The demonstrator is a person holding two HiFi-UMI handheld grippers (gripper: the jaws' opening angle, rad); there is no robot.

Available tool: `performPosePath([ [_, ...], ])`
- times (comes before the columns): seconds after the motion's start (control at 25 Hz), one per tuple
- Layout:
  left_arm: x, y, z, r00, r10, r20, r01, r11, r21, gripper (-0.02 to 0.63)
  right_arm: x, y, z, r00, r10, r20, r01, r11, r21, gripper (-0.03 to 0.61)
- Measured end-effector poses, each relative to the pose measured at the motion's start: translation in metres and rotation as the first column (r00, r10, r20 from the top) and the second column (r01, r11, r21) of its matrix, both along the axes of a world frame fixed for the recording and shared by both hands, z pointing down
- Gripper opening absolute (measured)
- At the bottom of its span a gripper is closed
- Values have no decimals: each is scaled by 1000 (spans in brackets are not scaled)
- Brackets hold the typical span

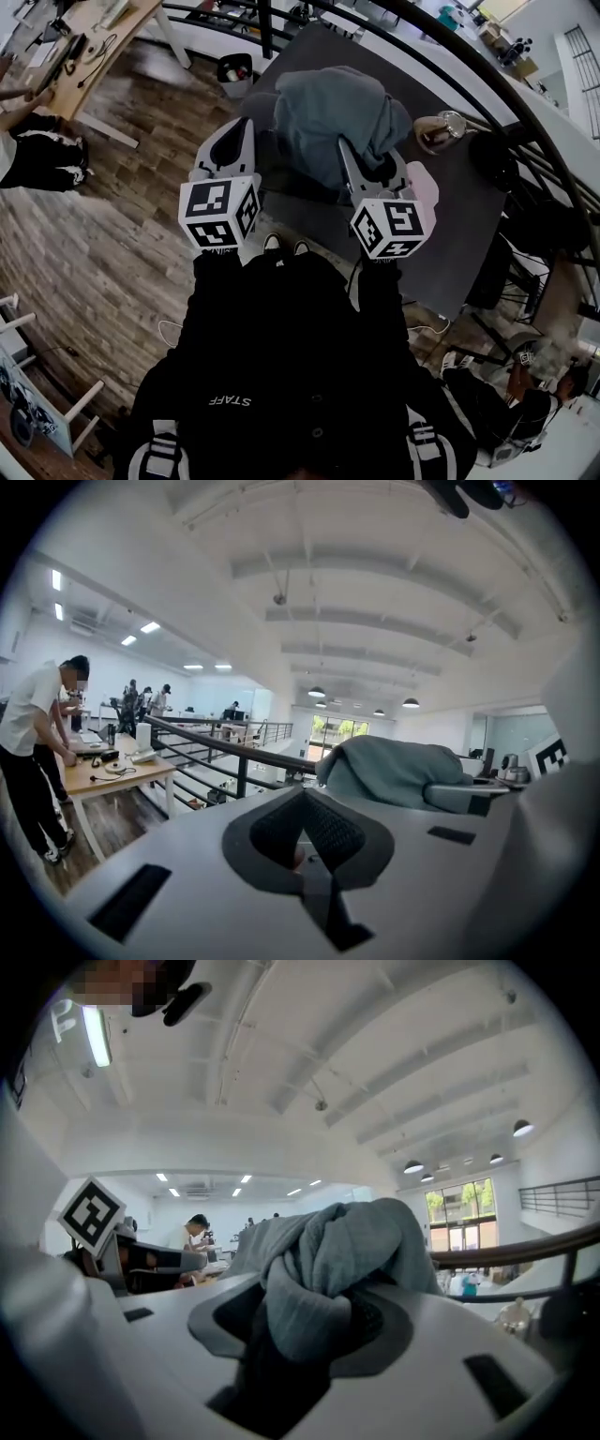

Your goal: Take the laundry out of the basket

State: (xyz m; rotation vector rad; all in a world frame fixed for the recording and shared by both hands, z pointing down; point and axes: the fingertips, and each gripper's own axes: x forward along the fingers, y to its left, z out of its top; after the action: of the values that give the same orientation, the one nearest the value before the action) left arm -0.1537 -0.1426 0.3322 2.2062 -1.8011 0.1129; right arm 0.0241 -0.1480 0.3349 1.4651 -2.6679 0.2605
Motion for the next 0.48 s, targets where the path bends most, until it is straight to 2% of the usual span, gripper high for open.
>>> performPosePath([
  [0.28, 36, -4, -30, 998, 56, -10, -55, 994, 94, 2, 41, 14, -49, 993, 111, 29, -113, 988, 109, 210],
  [0.48, 65, -8, -46, 993, 116, -14, -113, 984, 135, 2, 72, 23, -78, 981, 188, 48, -194, 966, 170, 210],
])
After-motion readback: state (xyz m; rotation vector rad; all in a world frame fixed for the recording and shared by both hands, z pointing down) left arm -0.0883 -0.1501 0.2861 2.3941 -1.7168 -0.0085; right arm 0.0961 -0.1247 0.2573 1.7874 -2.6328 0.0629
